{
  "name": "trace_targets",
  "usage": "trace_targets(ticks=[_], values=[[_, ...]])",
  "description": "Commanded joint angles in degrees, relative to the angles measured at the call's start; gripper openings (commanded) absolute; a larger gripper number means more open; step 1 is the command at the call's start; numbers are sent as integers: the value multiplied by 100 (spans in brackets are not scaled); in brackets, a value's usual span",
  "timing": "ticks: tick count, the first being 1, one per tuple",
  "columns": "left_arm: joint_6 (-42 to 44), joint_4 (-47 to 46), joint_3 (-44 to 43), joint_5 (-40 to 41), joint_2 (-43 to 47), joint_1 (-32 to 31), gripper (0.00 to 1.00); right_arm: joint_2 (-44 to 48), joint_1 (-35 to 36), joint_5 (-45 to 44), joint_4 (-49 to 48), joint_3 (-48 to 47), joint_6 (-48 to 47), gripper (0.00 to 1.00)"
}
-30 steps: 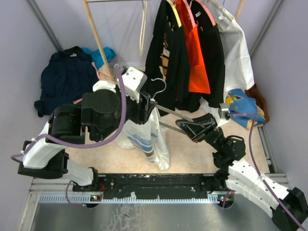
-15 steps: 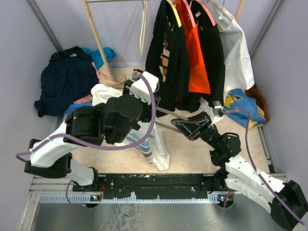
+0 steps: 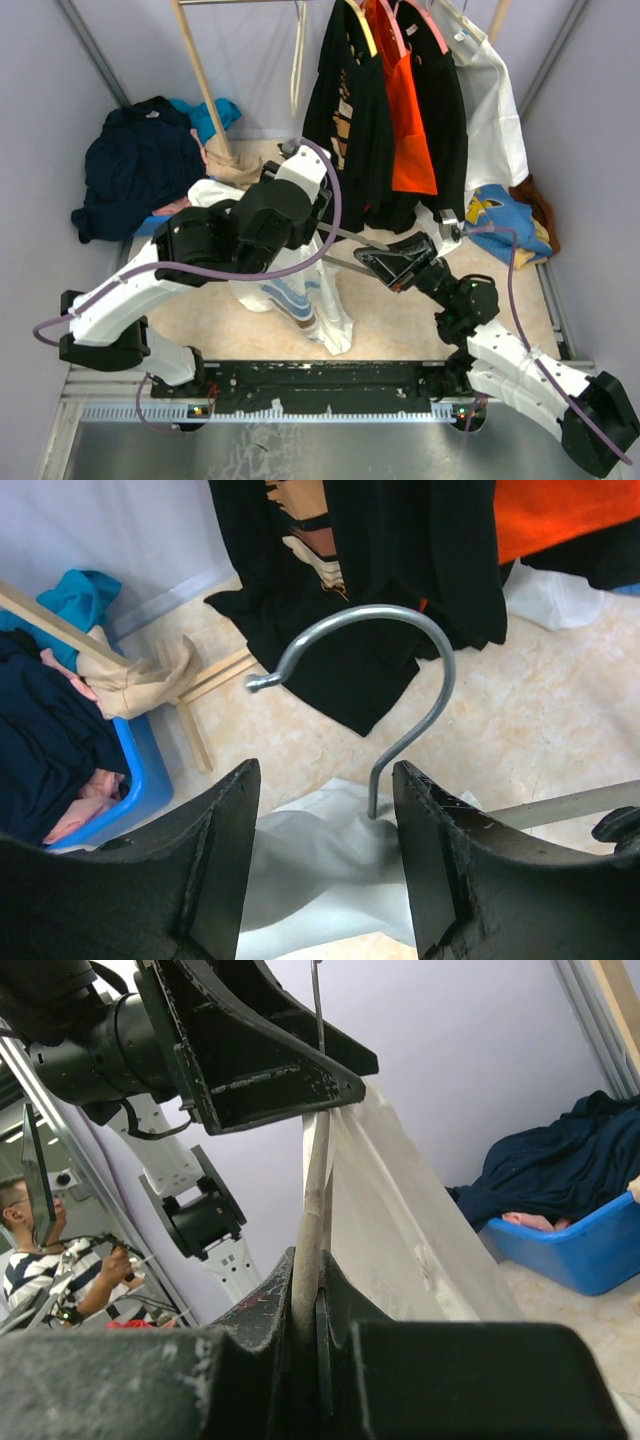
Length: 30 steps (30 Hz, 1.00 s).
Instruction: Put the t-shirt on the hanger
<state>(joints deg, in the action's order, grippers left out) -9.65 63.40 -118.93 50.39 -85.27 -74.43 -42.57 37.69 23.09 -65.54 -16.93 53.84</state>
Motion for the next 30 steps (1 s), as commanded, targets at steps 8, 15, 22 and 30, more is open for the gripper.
trace_targets(ticks=[8, 15, 22, 30], values=[[-247, -121, 277, -636, 11, 69, 47, -82, -24, -109, -724, -400, 75, 0], [-582, 247, 307, -389, -48, 151, 0, -114, -22, -112, -771, -441, 82, 0], [-397, -65, 535, -239, 215, 338, 0, 63, -21, -117, -71, -499, -43, 7], [-149, -387, 849, -385, 620, 497, 0, 500, -22, -335, 1801, -760, -401, 40]])
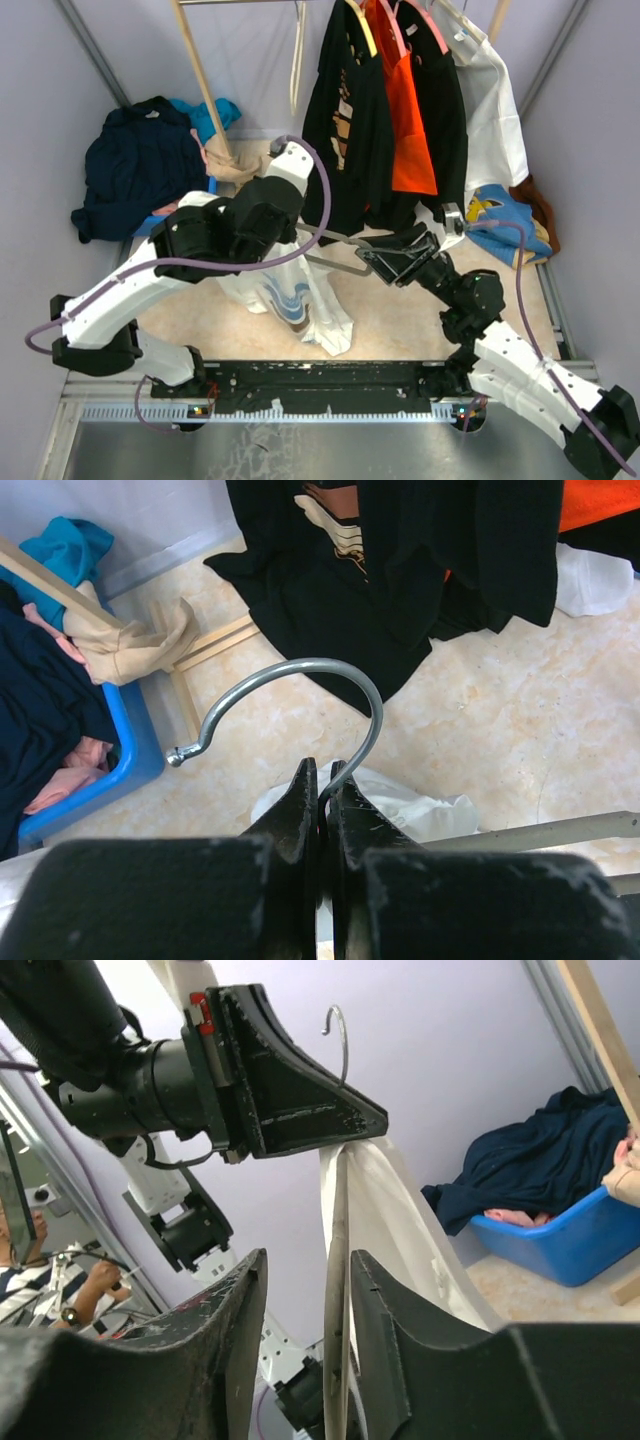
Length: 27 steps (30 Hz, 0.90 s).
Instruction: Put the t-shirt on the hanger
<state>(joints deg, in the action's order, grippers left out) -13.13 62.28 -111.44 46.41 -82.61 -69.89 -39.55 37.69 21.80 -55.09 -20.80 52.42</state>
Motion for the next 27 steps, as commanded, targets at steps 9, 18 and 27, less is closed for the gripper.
trace_targets(ticks=[9, 18, 27], values=[[319, -435, 577, -56, 908, 58, 0, 923, -25, -1243, 4409, -1320, -439, 62], [461, -794, 1048, -338, 1350, 55, 0, -262, -21, -1864, 8104, -3169, -636, 78], [591, -1120, 1338, -603, 1593, 55, 0, -1734, -21, -42, 7564, -3096, -662, 60]])
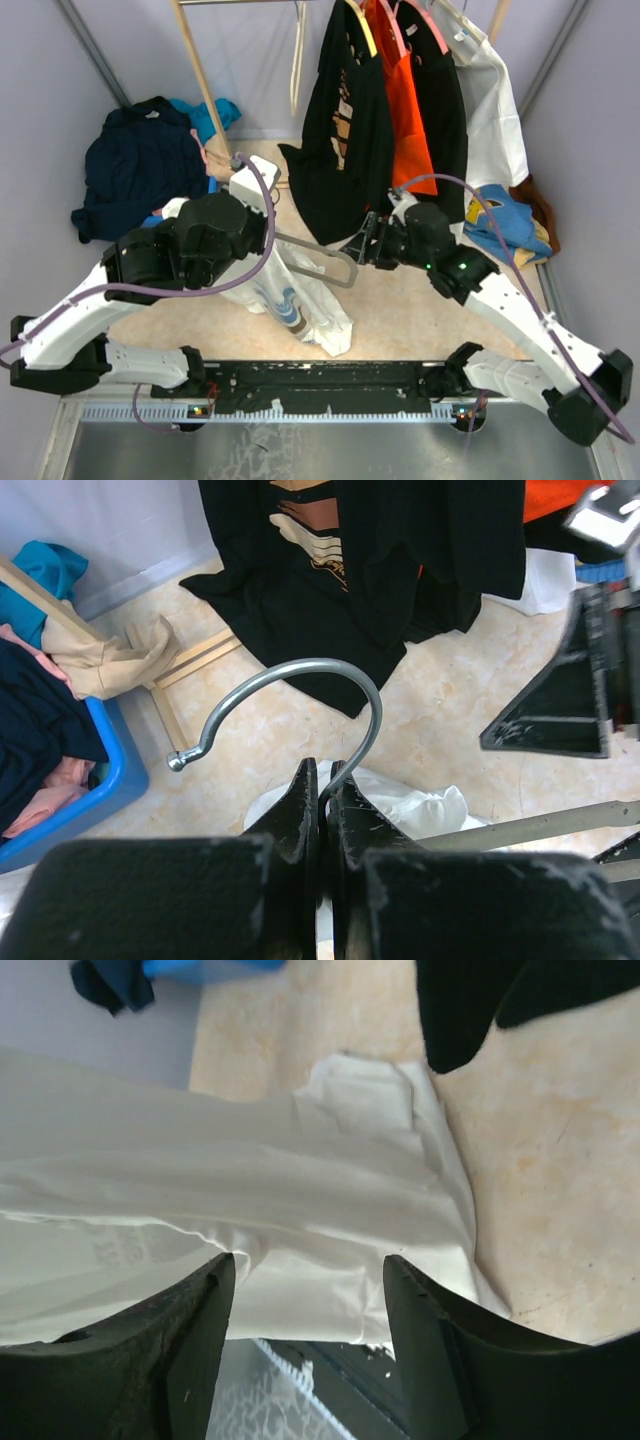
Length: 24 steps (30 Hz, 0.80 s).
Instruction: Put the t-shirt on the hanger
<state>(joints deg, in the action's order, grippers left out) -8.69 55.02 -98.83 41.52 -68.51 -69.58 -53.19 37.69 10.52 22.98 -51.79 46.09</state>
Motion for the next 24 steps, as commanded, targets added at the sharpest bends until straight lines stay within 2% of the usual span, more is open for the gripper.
trace_targets(ticks=[1, 7, 14, 24], values=[[148, -403, 100, -112, 195, 25, 0, -438, -12, 1210, -418, 106, 36, 60], [104, -479, 278, -148, 322, 24, 0, -478, 154, 1320, -1138, 450, 326, 60], [86, -572, 373, -213, 314, 24, 0, -792, 522, 1199, -1319, 327, 357, 60], [57, -617, 425, -249, 319, 24, 0, -992, 748, 1180, -1549, 368, 372, 47]])
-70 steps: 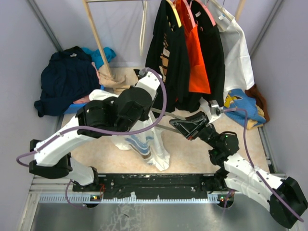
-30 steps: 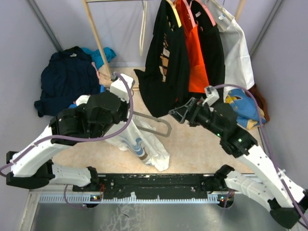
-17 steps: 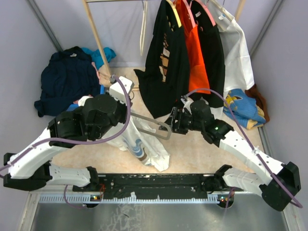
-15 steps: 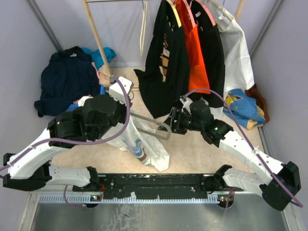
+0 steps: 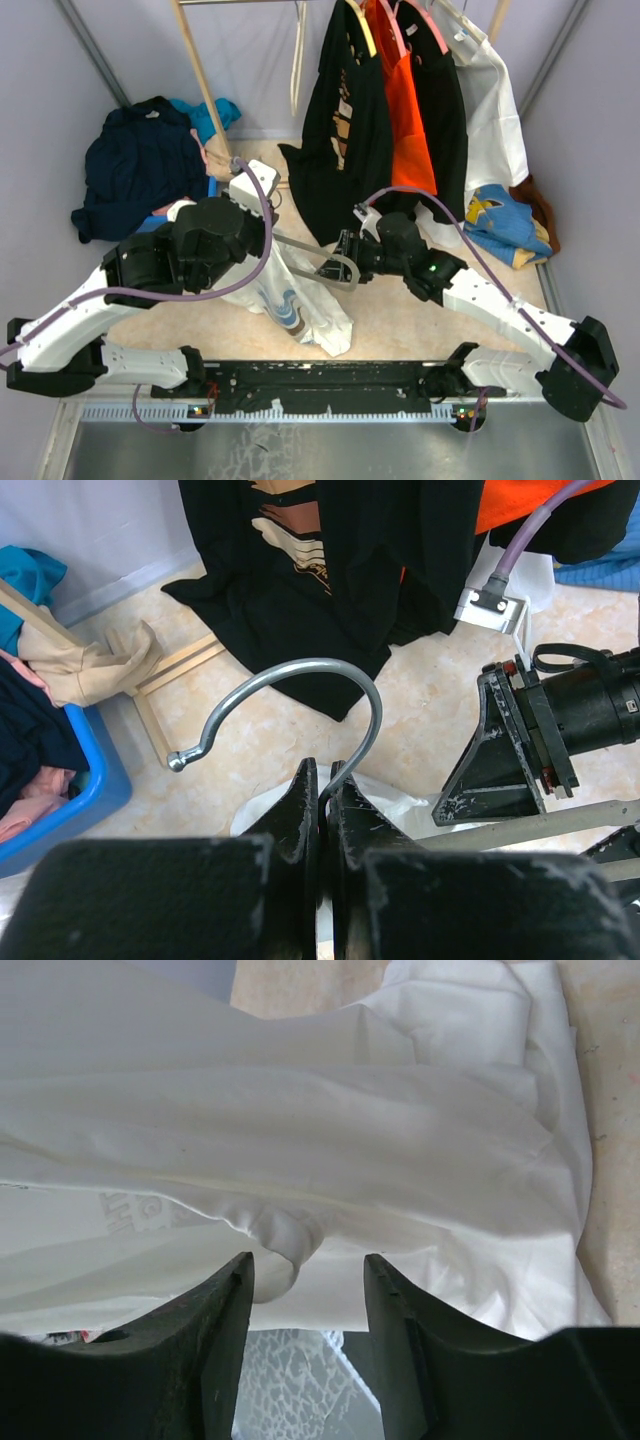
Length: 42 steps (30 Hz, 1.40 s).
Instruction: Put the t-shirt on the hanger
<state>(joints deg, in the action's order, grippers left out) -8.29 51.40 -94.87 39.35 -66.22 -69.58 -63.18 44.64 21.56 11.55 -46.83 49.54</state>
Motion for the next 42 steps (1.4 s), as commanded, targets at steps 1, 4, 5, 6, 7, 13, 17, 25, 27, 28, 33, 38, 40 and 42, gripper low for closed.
trace_targets(ticks=[1, 4, 5, 6, 7, 13, 17, 25, 27, 28, 33, 38, 40, 42], values=[[16, -256, 40, -25, 91, 24, 0, 7, 58, 76, -431, -117, 31, 45], [18, -264, 53, -33, 91, 24, 0, -9, 70, 72, -476, -107, 33, 37], [17, -266, 50, -33, 91, 24, 0, -32, 73, 64, -492, -107, 34, 34], [20, -268, 53, -34, 91, 28, 0, -48, 71, 59, -494, -106, 38, 29], [15, -276, 61, -35, 99, 27, 0, -59, 71, 47, -506, -107, 38, 20], [19, -267, 188, 159, 132, 30, 0, 164, 71, -225, -242, -128, -50, 0], [56, -374, 430, 409, 176, 25, 0, 520, 71, -462, 115, -93, -119, 0], [260, -886, 864, 909, 210, 31, 0, 1283, 72, -843, 968, -152, -116, 0], [334, -1031, 928, 1003, 206, 25, 0, 1405, 71, -891, 1159, -206, -122, 0], [381, -1118, 977, 1039, 210, 24, 0, 1453, 71, -916, 1272, -226, -123, 0], [706, -1647, 1235, 1207, 318, 26, 0, 1645, 71, -986, 1612, -335, -112, 0], [1016, -2243, 1539, 1285, 471, 20, 0, 1756, 71, -1170, 1934, -539, -149, 0], [1053, -2298, 1574, 1285, 486, 22, 0, 1772, 71, -1258, 2066, -639, -178, 0], [1087, -2301, 1585, 1316, 486, 11, 0, 1774, 71, -1357, 2195, -768, -222, 0]])
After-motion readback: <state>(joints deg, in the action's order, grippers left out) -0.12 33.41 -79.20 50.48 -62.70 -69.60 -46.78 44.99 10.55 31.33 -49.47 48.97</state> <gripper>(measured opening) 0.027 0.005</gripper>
